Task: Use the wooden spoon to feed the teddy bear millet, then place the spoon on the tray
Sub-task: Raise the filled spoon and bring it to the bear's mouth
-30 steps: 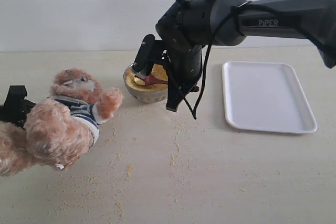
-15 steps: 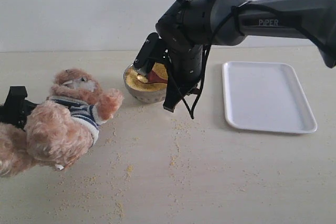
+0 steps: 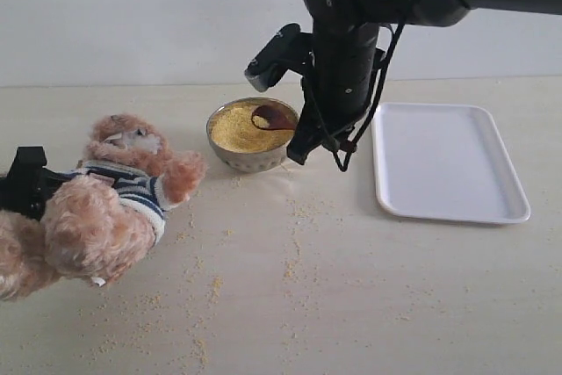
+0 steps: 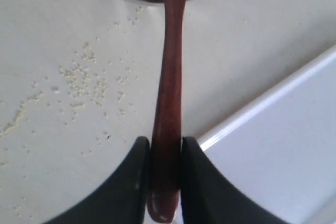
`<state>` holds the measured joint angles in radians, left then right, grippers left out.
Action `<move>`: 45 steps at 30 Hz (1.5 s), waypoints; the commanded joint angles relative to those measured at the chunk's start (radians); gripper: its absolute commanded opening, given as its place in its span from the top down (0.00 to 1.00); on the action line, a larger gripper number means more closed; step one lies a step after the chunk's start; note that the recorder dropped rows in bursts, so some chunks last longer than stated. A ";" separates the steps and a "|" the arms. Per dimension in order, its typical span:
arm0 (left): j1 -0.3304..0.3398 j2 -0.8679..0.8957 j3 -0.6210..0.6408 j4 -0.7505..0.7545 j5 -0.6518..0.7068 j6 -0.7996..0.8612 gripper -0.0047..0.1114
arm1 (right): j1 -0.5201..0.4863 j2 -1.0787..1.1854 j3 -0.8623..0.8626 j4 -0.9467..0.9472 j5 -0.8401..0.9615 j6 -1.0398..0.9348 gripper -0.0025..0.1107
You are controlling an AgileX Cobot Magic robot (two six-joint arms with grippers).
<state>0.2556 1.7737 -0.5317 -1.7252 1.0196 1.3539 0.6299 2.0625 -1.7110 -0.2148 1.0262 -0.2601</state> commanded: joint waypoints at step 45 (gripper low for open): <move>-0.001 -0.003 -0.009 -0.019 0.083 0.008 0.92 | 0.181 -0.194 -0.006 0.273 -0.102 -0.169 0.98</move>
<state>0.2556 1.7737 -0.5323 -1.7260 1.0715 1.3539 0.8094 1.8585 -1.7110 0.0919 0.9541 -0.4192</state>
